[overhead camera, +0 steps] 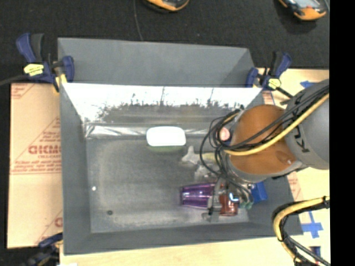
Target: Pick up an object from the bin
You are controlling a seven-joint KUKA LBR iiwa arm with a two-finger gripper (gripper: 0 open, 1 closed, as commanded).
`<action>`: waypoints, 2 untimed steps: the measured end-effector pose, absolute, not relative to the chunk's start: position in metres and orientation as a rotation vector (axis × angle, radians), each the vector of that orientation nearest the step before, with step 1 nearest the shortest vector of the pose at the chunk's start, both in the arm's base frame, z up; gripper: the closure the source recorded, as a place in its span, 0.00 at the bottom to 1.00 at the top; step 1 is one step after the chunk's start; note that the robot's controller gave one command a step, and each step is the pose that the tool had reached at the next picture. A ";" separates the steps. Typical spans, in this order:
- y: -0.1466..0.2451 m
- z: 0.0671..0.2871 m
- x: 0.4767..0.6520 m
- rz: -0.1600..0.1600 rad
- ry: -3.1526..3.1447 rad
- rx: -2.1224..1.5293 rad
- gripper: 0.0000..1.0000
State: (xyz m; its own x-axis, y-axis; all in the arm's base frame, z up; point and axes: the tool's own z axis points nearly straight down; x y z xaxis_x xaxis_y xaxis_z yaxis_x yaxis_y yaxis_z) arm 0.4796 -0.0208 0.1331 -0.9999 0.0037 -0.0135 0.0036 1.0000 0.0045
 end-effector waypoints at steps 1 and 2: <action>-0.070 0.081 0.540 0.006 3.133 -0.087 1.00; -0.070 0.081 0.540 0.006 3.133 -0.086 1.00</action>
Offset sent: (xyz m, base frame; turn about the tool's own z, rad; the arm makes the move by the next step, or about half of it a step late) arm 0.0000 0.0000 0.0000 0.0000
